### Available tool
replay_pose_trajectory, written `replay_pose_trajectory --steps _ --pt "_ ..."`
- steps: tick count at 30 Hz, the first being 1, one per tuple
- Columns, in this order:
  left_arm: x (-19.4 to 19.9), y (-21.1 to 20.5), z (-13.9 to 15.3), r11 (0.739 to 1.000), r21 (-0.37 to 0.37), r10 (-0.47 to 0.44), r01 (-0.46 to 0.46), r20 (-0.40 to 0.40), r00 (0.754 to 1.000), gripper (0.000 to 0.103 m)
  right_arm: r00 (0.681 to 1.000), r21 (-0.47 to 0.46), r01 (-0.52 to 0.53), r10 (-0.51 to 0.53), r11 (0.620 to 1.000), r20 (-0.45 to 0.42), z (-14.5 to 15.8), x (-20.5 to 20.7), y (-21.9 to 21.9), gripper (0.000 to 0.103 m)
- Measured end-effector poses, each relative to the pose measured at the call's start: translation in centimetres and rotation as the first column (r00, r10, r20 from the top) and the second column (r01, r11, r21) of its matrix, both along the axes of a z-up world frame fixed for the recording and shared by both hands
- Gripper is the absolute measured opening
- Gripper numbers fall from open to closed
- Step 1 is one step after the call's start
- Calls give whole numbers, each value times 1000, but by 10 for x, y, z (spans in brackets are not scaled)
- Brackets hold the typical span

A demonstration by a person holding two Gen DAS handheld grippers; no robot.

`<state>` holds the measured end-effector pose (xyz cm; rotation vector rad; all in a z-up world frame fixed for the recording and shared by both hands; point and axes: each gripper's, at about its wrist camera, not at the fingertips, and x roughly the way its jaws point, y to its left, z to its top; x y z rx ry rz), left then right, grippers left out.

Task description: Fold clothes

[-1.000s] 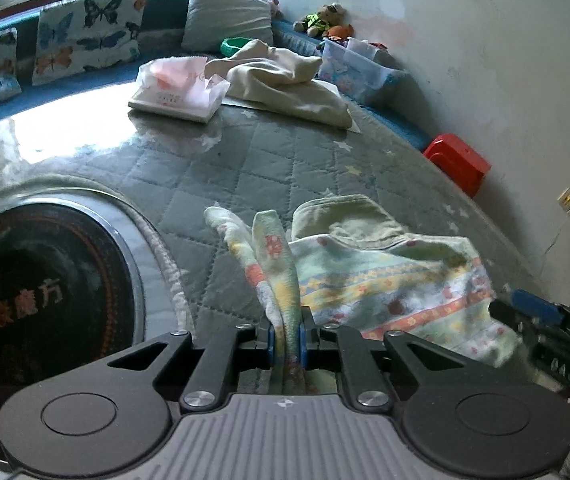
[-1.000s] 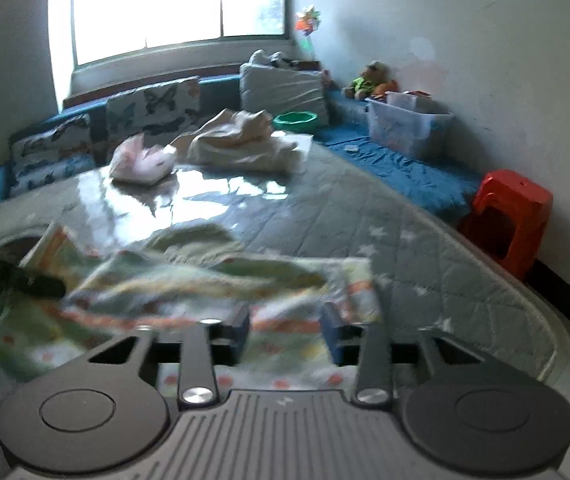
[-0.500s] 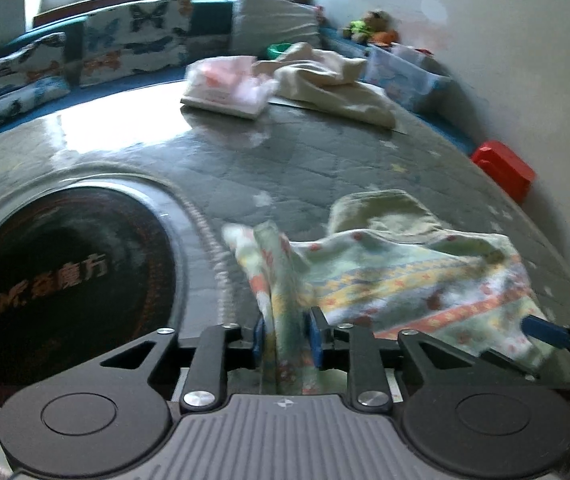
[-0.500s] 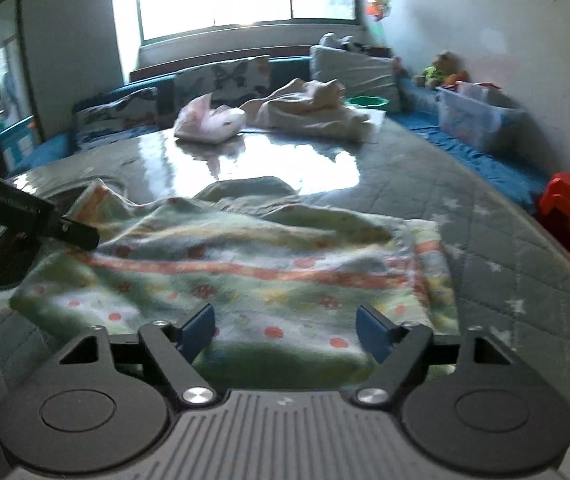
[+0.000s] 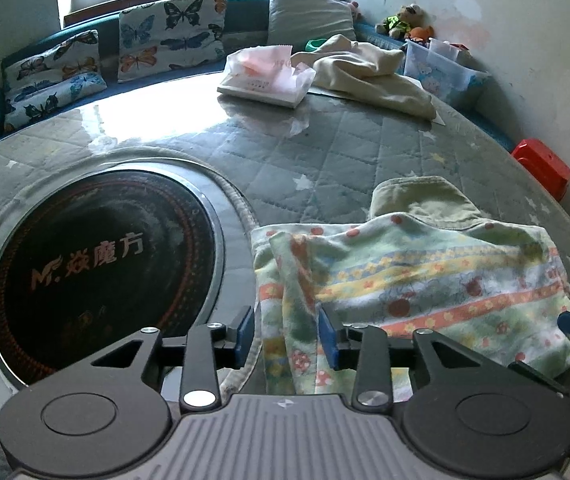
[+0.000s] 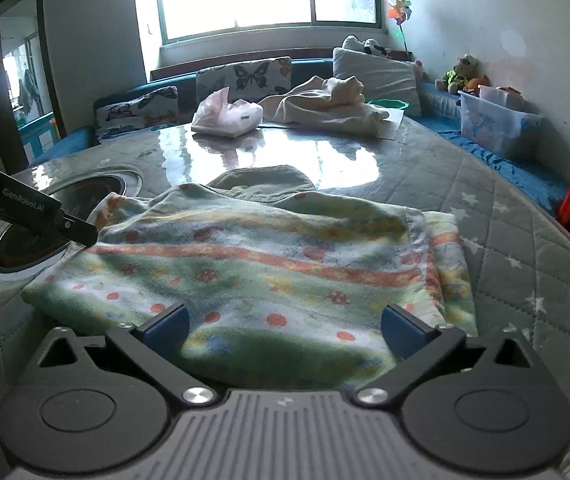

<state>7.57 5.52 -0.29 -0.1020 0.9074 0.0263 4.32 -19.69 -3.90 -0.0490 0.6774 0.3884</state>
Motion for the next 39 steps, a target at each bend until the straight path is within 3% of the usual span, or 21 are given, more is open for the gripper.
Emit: replay_pose_trajectory --steps 10,16,24,36,39 --pt "-16 9 8 1000 -26 16 -15 39 999 45 1000 -4 13 -13 1000 26 -3 -4 1 103" --pt "-34 -1 25 996 -78 -45 53 98 994 45 1000 3 8 -8 1000 26 -4 -5 -1 103" --pt "-44 -20 3 991 -48 -124 127 57 991 45 1000 -2 -6 6 1000 11 1 -5 -1 103" --pt "-51 -14 -7 992 -48 -114 116 35 993 51 1000 44 -10 10 999 10 9 -10 -1 103" --pt "-53 -15 -5 992 -50 -113 115 33 993 56 1000 14 -17 17 1000 -8 4 -9 5 103"
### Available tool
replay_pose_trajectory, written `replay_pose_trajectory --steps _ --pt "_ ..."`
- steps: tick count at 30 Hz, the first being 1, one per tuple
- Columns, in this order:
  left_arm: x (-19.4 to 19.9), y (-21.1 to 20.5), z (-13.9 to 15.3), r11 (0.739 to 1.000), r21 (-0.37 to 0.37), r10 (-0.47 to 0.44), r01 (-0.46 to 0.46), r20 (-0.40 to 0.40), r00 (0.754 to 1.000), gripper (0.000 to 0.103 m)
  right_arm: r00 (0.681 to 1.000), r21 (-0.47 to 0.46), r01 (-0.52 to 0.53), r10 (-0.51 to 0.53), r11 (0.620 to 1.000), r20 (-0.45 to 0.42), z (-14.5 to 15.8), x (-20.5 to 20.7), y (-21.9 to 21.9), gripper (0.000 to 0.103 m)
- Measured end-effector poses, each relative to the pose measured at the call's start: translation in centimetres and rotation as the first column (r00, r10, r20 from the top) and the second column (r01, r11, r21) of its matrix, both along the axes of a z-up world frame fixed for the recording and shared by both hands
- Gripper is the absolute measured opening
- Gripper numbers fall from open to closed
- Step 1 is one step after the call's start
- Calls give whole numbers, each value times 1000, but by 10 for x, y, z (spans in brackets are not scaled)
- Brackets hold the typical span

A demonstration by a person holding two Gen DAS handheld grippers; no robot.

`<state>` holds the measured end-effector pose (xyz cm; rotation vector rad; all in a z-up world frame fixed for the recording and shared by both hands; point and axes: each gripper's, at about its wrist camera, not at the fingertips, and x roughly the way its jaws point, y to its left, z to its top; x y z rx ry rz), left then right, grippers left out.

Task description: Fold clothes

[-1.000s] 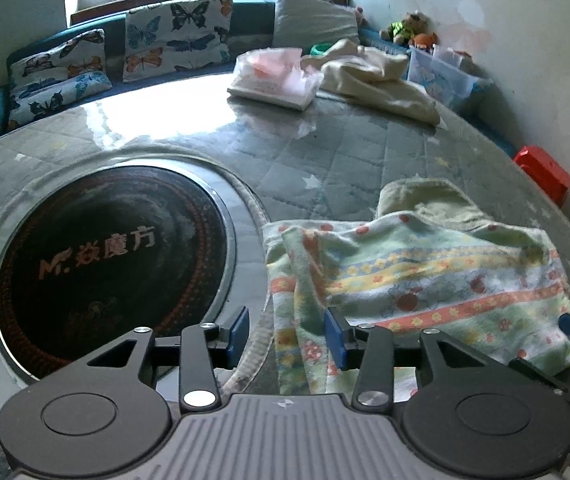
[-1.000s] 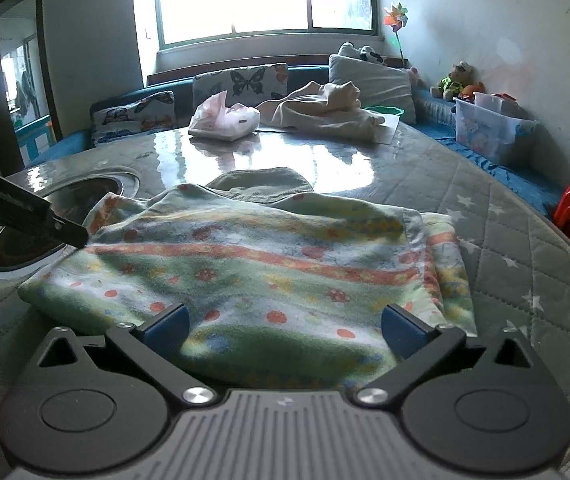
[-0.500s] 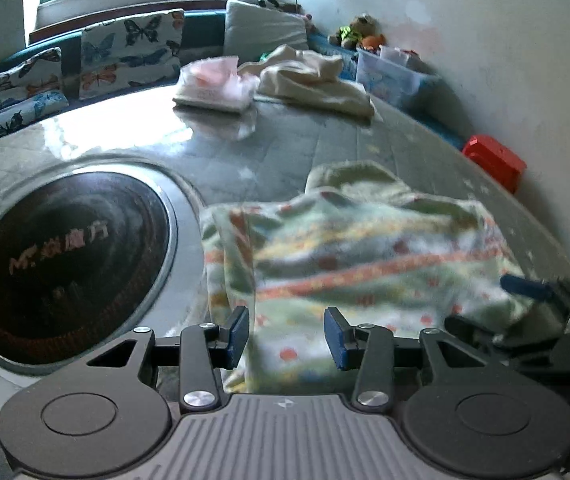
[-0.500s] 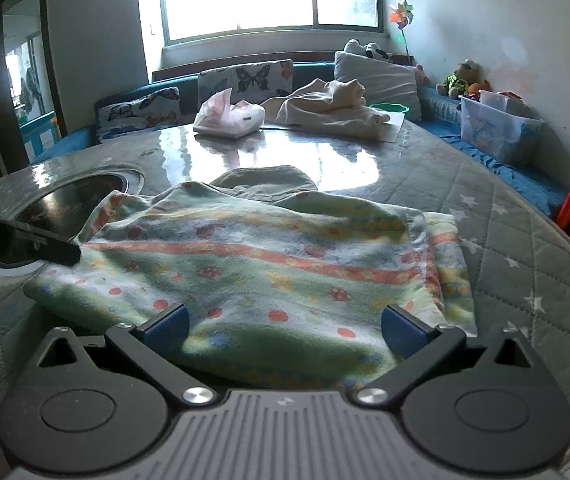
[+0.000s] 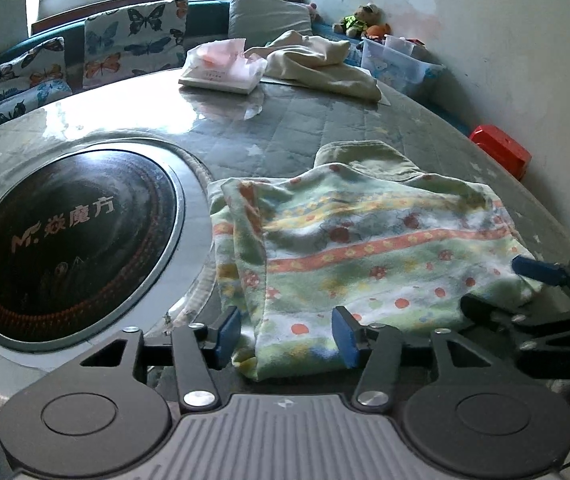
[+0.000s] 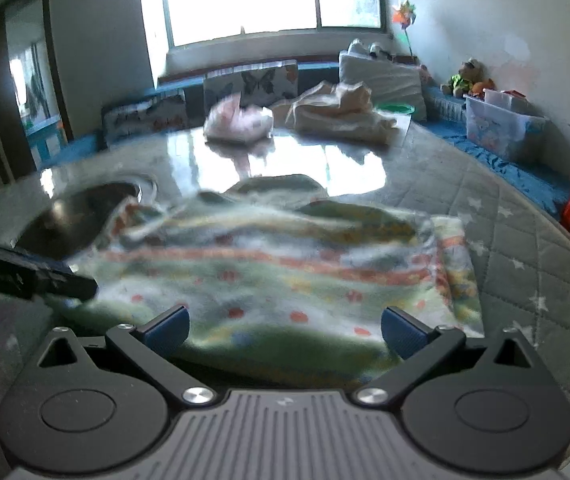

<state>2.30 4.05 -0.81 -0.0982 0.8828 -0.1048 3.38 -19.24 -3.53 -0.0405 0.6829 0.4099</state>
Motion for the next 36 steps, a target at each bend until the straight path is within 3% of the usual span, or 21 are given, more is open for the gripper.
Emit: replay_pose_trajectory --steps 5,7,21,25,36 --pt "-5 -1 3 1000 -10 10 -10 -1 1000 65 1000 9 14 -14 1000 6 0 -4 0 103" --pt "-8 -2 5 1000 -14 15 -15 -4 1000 73 1000 16 19 -19 1000 8 2 -6 -1 103" --pt "-26 -18 6 1000 2 12 -12 -24 1000 96 997 61 71 -72 996 6 8 -24 -12 103" --pt "-30 -22 4 1000 5 6 -5 -34 999 101 997 62 77 -77 995 3 9 -29 -15 103" --pt "-38 -28 3 1000 4 -2 2 -59 998 103 998 77 70 -70 995 -8 10 -41 -15 103"
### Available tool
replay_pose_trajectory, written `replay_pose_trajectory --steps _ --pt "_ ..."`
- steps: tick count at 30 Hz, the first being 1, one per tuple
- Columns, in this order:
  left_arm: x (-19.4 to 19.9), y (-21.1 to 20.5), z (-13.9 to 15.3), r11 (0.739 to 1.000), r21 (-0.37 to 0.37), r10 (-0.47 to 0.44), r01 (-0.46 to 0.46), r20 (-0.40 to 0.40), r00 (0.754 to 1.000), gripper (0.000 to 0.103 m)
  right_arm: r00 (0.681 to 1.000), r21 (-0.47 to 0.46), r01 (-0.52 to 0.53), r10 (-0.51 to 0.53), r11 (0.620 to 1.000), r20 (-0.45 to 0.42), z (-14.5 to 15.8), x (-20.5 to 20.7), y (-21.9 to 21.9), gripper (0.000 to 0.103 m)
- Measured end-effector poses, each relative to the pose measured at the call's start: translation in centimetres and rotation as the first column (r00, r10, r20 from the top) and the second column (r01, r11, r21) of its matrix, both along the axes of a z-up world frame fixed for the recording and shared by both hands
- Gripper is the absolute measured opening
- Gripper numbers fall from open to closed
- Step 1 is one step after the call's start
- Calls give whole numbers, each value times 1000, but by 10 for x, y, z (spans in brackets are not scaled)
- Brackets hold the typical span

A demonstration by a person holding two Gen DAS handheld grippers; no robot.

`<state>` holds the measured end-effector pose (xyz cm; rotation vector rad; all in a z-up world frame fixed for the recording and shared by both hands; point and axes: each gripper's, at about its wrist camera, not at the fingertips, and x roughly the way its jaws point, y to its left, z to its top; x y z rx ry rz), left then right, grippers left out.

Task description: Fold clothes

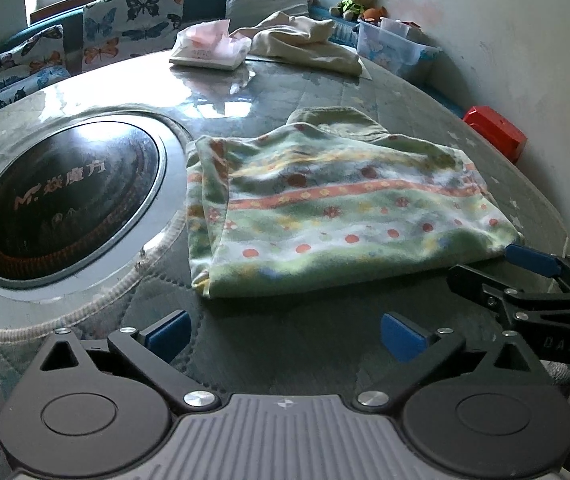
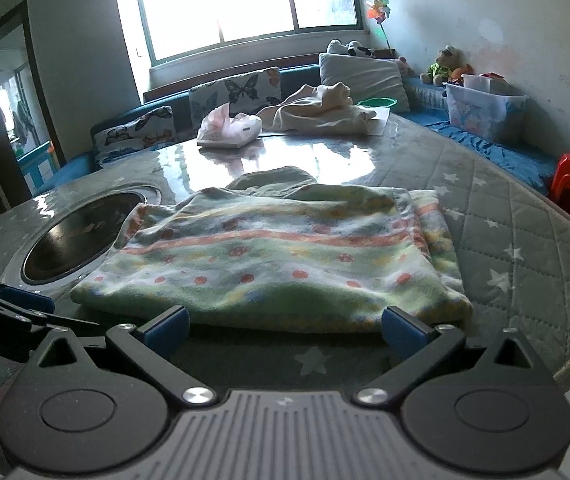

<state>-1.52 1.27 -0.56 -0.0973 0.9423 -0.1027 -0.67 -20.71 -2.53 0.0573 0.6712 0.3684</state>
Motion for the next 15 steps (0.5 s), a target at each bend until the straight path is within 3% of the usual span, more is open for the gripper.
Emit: replay_pose_trajectory --steps 15 --pt "-8 -10 -3 1000 -10 -26 25 -28 999 103 1000 11 18 -18 1000 -2 1 -17 -7 103"
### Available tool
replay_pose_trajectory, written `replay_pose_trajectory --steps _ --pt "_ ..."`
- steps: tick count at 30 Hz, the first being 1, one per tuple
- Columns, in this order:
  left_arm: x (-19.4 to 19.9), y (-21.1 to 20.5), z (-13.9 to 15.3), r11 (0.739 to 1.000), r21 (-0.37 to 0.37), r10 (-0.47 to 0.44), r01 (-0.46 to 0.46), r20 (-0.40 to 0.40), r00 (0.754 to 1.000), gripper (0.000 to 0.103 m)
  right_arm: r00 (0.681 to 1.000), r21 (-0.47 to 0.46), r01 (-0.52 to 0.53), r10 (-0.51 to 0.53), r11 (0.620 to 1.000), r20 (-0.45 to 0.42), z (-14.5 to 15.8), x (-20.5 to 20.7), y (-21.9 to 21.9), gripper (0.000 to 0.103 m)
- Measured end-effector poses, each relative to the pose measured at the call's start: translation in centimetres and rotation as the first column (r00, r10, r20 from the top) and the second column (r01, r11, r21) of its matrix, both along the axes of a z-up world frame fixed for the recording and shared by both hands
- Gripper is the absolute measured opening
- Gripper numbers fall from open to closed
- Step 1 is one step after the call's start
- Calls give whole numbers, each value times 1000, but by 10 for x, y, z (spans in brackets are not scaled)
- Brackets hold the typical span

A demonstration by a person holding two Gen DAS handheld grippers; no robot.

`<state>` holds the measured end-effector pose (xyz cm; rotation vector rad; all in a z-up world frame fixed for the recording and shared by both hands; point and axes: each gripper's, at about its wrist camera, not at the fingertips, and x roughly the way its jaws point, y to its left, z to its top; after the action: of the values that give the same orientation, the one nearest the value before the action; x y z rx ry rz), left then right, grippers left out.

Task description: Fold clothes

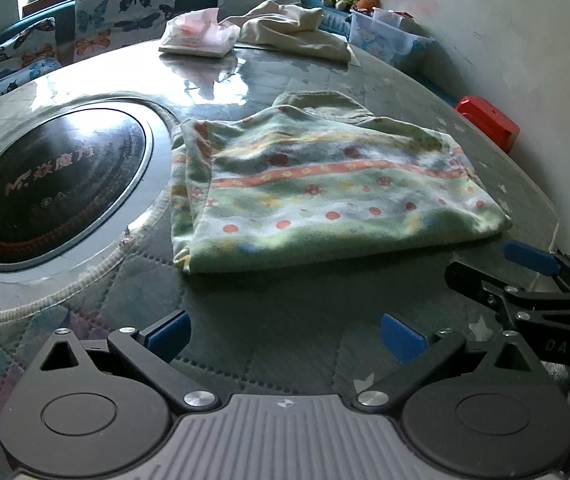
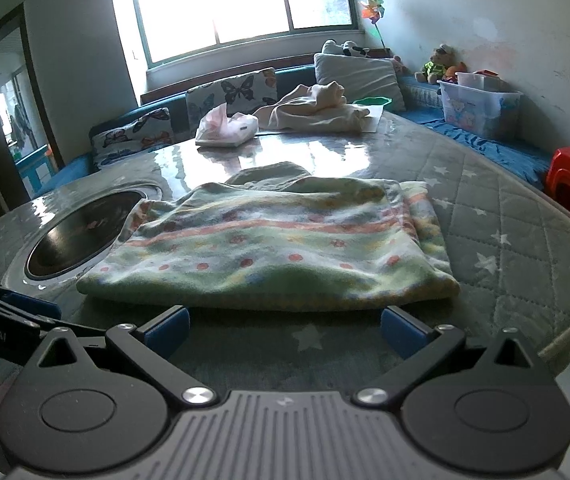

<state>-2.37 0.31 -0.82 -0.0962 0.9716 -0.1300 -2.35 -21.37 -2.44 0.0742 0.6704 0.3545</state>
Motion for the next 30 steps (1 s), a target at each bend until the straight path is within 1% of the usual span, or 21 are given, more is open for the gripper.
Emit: replay_pose_trajectory --steps 10,20,30 --pt "-5 -6 -2 1000 -1 -14 14 -16 1000 103 1000 14 -3 3 1000 -3 -1 -8 -3 103" --pt "-9 -8 -7 1000 -8 -21 21 -52 998 103 1000 25 -16 16 1000 12 2 -16 -5 103" --pt "-10 -9 -7 1000 5 -24 24 -70 997 103 1000 29 19 -19 999 -6 -1 -15 -9 103"
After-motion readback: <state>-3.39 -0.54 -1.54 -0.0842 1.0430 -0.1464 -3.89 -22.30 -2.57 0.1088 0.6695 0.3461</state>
